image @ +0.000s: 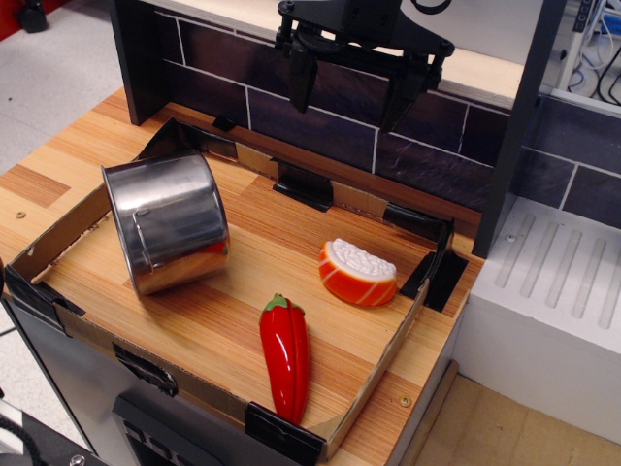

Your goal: Upright metal pot

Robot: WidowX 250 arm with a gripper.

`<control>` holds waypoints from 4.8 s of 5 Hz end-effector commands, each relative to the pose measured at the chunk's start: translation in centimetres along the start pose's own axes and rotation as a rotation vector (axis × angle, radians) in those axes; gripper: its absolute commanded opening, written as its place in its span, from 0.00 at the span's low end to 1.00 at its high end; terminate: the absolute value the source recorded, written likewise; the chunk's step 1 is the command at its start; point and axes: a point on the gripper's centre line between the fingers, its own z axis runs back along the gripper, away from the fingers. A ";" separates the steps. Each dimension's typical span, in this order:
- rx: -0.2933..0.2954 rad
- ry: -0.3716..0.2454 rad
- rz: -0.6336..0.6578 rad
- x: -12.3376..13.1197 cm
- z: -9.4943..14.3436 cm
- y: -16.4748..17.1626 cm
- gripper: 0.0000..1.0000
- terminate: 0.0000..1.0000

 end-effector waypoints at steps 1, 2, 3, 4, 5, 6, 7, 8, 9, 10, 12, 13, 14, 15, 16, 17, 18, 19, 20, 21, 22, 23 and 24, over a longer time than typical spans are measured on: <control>0.000 0.000 0.000 0.0 0.0 0.0 1.00 0.00; -0.119 -0.129 0.016 -0.1 1.9 1.0 1.00 0.00; -0.211 -0.136 -0.015 -0.1 4.0 2.7 1.00 0.00; -0.242 -0.173 0.007 -0.3 4.8 5.0 1.00 0.00; -0.248 -0.218 0.055 -1.2 4.6 7.7 1.00 0.00; -0.277 -0.208 0.083 -3.2 4.3 11.0 1.00 0.00; -0.268 -0.180 0.092 -4.9 3.5 13.1 1.00 0.00; -0.235 -0.187 0.083 -6.7 1.7 14.4 1.00 0.00; -0.241 -0.124 0.124 -6.8 -0.3 14.8 1.00 0.00; -0.248 -0.124 0.127 -7.1 -1.6 14.7 1.00 0.00; -0.299 -0.081 0.119 -7.2 -3.1 14.5 1.00 0.00; -0.284 -0.051 0.112 -7.3 -3.8 14.4 1.00 0.00; -0.272 -0.009 0.090 -7.8 -4.5 14.3 1.00 0.00; -0.281 0.009 0.057 -8.1 -5.0 13.9 1.00 0.00; -0.286 0.057 0.019 -8.5 -5.5 13.7 1.00 0.00; -0.297 0.076 -0.006 -8.8 -5.6 13.7 1.00 0.00; -0.340 0.081 -0.025 -8.4 -5.3 13.8 0.00 0.00; -0.363 0.071 -0.047 -7.7 -4.9 13.8 0.00 0.00; -0.335 0.082 -0.064 -7.2 -4.2 13.8 0.00 0.00; -0.171 0.104 -0.051 -6.5 -2.6 13.6 0.00 0.00; 0.088 0.086 -0.027 -6.2 -1.4 12.7 0.00 0.00; 0.294 0.020 -0.031 -6.5 -2.1 11.6 0.00 0.00; 0.381 0.014 -0.039 -6.8 -3.0 10.8 0.00 0.00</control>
